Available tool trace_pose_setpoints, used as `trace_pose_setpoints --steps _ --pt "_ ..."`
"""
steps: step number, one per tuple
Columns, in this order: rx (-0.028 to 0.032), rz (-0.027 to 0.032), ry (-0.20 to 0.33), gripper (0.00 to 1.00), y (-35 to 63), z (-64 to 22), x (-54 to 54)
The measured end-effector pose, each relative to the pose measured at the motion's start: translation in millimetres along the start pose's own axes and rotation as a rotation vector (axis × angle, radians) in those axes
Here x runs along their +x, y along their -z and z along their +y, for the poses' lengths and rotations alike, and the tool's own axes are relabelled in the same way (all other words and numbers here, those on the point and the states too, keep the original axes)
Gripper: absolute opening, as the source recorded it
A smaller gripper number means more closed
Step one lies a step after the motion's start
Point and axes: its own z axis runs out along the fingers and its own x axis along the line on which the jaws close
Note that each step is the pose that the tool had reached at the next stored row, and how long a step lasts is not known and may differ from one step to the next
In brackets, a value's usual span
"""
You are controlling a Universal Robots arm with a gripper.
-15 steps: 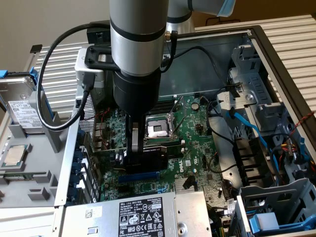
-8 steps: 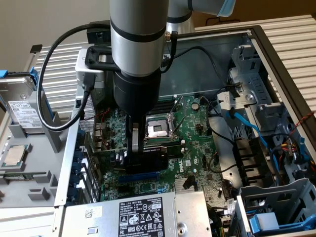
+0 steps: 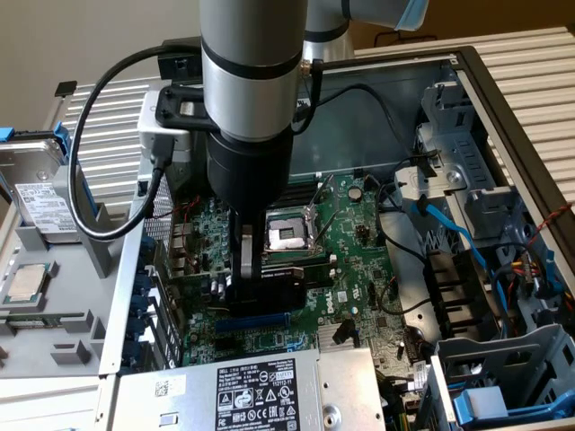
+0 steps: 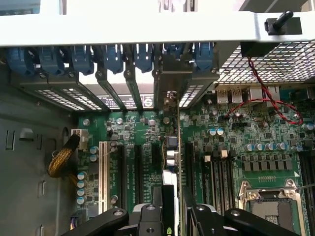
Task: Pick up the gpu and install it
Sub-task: 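Insert the gpu into the slot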
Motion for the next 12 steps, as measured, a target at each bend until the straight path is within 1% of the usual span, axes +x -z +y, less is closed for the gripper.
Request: trace_pose_setpoints --steps 12 --pt "0.0 -0.0001 0.0 0.26 -0.9 0.8 0.0"
